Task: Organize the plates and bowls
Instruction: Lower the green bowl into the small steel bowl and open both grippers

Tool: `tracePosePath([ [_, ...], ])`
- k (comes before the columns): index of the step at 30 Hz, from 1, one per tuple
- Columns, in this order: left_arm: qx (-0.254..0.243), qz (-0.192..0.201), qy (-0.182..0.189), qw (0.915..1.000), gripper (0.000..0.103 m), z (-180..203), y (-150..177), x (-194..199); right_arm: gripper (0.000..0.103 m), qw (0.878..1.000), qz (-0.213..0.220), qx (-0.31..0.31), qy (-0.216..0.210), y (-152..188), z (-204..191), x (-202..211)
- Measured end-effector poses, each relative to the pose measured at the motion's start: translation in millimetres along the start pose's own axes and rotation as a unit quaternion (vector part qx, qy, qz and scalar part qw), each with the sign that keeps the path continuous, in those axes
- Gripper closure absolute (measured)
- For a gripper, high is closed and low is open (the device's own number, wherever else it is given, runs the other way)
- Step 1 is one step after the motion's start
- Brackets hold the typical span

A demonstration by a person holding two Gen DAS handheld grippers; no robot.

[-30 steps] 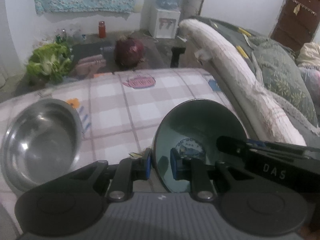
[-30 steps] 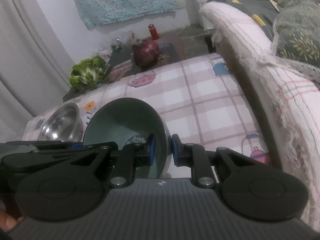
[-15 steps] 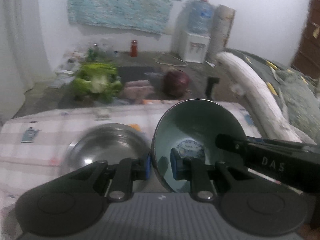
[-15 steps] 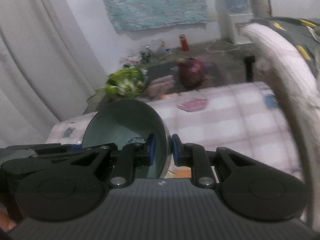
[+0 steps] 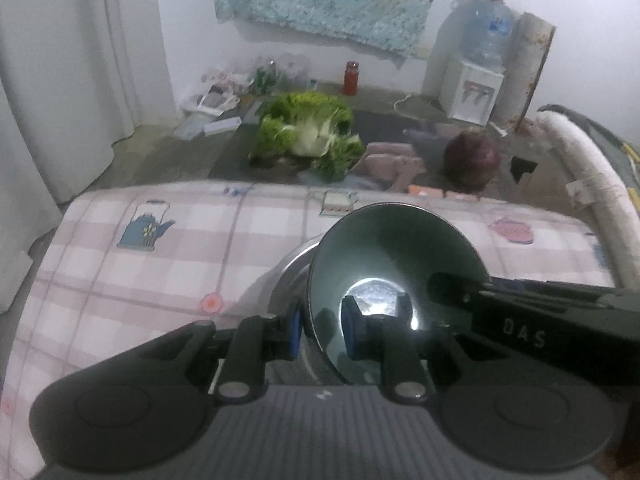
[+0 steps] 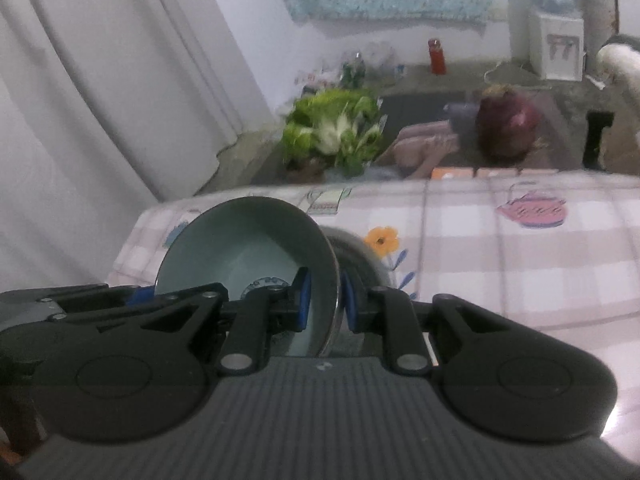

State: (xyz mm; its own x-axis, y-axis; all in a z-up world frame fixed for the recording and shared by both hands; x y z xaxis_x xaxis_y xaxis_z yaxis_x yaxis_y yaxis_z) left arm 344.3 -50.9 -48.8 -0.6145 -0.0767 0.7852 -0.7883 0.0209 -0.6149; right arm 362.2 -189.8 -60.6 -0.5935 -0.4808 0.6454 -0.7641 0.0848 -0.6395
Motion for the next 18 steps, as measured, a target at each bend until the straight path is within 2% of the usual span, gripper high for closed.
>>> tracePosePath([
  [11,-0.009,-0.044,0.015,0.9989,0.083,-2.4,17.3,-26.7,0.084,0.999,-0.036,0.007,0.019,14.2,6.8,-29.9],
  [14,-0.015,-0.039,0.017,0.9990,0.081,-2.8,18.6,-26.5,0.081,0.999,-0.041,0.023,0.023,16.2,6.6,-33.0],
  [18,-0.022,-0.023,0.020,0.9993,0.074,-3.1,15.1,-19.0,0.074,0.998,-0.025,0.053,0.026,12.8,1.3,-24.3],
])
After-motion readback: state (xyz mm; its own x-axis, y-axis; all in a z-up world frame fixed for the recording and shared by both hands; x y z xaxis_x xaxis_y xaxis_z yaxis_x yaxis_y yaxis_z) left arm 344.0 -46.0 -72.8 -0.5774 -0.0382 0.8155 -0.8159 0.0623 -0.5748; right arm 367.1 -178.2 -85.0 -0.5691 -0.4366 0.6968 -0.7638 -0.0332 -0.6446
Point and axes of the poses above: each gripper's, at about its wrist camera, not at the fingertips, and x roughly against the way its jaws point, z to its right, y to its underside, the point moved 4 cm from there along -x, roughly the way its jaws point, and after that the axes turned 8 degrees about -y, right-handed, at the moved point
